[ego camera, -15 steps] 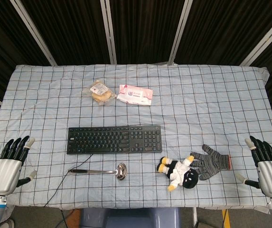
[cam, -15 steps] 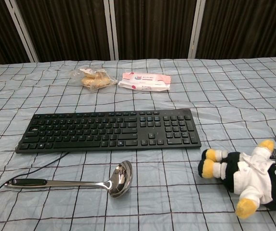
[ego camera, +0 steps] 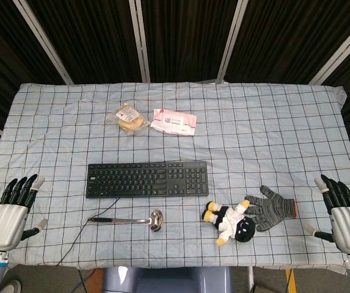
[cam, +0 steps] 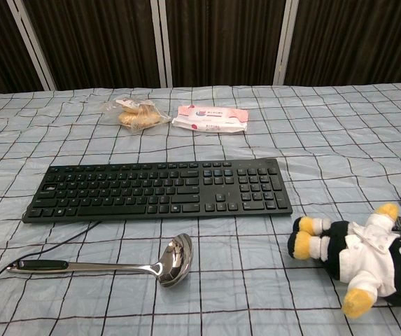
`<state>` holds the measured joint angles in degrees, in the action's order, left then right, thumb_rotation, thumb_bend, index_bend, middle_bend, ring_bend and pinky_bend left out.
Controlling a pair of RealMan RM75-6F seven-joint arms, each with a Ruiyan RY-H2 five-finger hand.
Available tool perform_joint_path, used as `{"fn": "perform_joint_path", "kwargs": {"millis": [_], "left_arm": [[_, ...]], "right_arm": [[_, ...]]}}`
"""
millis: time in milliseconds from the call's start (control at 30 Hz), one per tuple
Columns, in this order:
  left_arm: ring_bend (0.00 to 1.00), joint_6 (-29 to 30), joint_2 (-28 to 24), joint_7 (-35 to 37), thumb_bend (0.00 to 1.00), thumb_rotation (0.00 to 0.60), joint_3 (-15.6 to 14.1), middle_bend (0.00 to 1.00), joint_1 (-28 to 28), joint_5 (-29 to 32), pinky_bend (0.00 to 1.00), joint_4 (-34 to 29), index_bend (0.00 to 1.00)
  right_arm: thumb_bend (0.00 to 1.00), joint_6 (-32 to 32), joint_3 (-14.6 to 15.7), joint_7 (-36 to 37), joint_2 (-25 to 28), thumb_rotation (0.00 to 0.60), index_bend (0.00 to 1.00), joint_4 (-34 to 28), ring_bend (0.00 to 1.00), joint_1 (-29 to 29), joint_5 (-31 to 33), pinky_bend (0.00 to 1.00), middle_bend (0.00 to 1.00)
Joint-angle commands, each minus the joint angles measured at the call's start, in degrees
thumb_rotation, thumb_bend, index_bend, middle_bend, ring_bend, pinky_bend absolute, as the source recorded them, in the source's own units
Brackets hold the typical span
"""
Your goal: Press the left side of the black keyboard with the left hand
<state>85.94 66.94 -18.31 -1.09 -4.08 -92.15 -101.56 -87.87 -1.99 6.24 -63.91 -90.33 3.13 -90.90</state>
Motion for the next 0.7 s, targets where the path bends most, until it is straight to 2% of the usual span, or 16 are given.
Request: {"fn": "perform_joint_path", "kwargs": {"millis": [33,533,700], "left_arm": [[0.00,-0.2,0.0,0.1,0.14,0.600,0.1,0.00,-0.1,0.2,0.00,0.0,0.00],[0.00,-1.2,0.2,-1.6,0.14,0.600,-0.1,0.00,-0.5,0.0,0.00,-0.7,0.00],[0.00,-1.3,0.0,-2.9,0.20,0.600,0.9,0.00,-1.0,1.0,0.00,-2.0,0.00]], "right_arm": [[0.05,0.2,0.0,-0.1,0.0,0.600,0.00,0.0,0.00,0.0,0.1,0.00,0.00],[0.05,-0.1,0.1,0.6,0.4,0.600,0.00,0.0,0.00,-0.4,0.4,0.00,0.00],[0.05,-0.2,0.1,0.5,0.4,0.600,0.00,-0.1,0.00,-0.4,0.4,0.00,0.00]]}}
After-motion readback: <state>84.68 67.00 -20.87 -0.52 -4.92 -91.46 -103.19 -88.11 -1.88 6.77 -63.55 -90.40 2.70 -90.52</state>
